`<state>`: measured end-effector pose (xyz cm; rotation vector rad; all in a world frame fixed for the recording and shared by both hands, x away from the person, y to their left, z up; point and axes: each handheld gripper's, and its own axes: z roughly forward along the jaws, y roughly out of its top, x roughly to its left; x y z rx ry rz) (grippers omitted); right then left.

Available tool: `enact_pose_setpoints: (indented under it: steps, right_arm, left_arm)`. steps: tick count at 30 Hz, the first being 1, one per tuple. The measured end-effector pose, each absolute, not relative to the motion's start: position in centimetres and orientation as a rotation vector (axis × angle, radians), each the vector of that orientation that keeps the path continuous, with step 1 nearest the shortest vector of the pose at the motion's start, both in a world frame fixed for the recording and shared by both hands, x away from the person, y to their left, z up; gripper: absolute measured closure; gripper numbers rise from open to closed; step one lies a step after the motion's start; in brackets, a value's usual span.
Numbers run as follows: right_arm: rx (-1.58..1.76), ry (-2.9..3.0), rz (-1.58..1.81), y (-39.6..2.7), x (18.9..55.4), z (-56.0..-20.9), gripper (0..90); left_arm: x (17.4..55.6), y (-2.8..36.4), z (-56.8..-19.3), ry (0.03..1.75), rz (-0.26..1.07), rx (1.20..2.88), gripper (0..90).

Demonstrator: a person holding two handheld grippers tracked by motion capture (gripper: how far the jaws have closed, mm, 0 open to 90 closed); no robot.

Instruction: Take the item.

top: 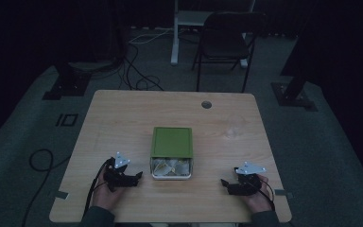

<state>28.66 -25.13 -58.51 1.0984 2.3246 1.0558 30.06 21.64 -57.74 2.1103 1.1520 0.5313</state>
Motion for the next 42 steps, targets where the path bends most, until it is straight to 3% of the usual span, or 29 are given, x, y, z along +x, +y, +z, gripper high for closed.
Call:
enact_pose_setpoints:
  steps: [16, 42]
  right_arm:
    - [1.107, 2.332, 1.043, -25.0, 28.8, -58.4, 21.6]
    - [1.008, 2.333, 1.133, -23.1, 27.7, -56.2, 31.2]
  left_arm:
    - [30.0, 21.6, -57.7, 1.155, 0.532, 2.108, 10.9]
    - [30.0, 21.6, -57.7, 1.156, 0.532, 2.108, 10.9]
